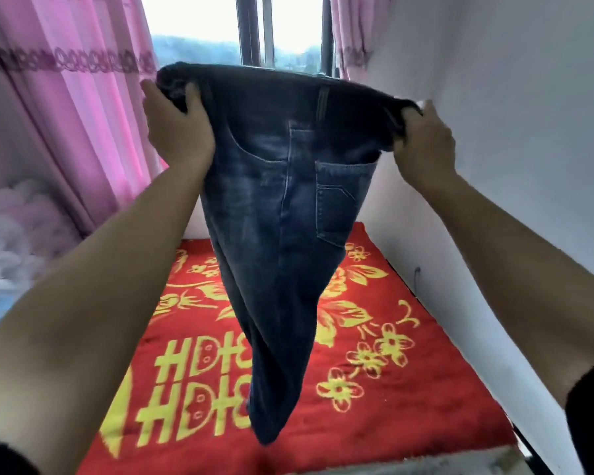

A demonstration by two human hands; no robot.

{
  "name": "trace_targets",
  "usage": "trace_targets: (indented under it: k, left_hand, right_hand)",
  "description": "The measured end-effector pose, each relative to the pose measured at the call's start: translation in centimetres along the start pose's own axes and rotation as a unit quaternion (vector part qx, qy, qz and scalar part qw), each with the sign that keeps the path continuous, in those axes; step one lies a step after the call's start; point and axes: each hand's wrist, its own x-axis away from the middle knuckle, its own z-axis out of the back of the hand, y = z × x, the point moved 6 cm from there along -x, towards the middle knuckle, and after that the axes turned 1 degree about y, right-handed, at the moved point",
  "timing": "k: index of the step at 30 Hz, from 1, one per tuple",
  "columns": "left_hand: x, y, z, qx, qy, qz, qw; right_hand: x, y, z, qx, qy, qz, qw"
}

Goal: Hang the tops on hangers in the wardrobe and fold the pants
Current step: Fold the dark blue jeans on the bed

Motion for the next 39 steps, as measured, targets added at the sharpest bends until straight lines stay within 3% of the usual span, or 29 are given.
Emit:
trace_targets:
  k: [3,7,11,16,19,23,26,33,36,39]
  left_hand:
    - [4.1,-6.7,-2.3,-0.077,-0.122,0.081,0.986]
    - [12.5,-16.2,-2.0,-0.130,-0.204,0.176,0.954]
    - [25.0,-25.0,1.6,-0.169,-0.353,0.269,0.880]
    - [36.4,-31.6,8.4,-0.344,-0.459,0.276,0.771]
    - [41.1,-32.9,11.7,-0.428,-0.504,0.233,0.713]
    - [45.3,-33.6,13.7,-0.446,-0.522,0.134,0.715]
    - [48.4,-34.0,14.4,-0.421,-0.558,0.127,0.704]
    - [48.8,-36.0,15.9,-0.411,-0.534,0.201,0.711]
    - [48.8,-36.6,16.9,-0.449,-0.555,0.184,0.675]
    - [48.0,-37.8,16.6,-0.492,-0.559,0.194,0.638]
  right_hand:
    - [5.0,1.5,-6.2,0.023,-0.180,-0.056,0.982]
    - [14.2,2.6,-11.1,0.041,-0.290,-0.081,0.953]
    - [26.3,4.1,-14.0,0.030,-0.417,-0.123,0.900]
    - [38.0,5.8,-14.7,0.005,-0.449,-0.218,0.866]
    - [42.7,5.7,-14.7,-0.018,-0.480,-0.247,0.842]
    - [48.8,5.4,-13.3,-0.083,-0.450,-0.332,0.825]
    - [53.0,6.3,-12.6,-0.067,-0.456,-0.398,0.793]
    - [54.6,6.4,-12.1,-0.001,-0.491,-0.228,0.841]
    - [54.2,5.9,-12.1,-0.036,-0.475,-0.174,0.862]
    - [52.2,5.5,-11.9,-0.080,-0.375,-0.208,0.900]
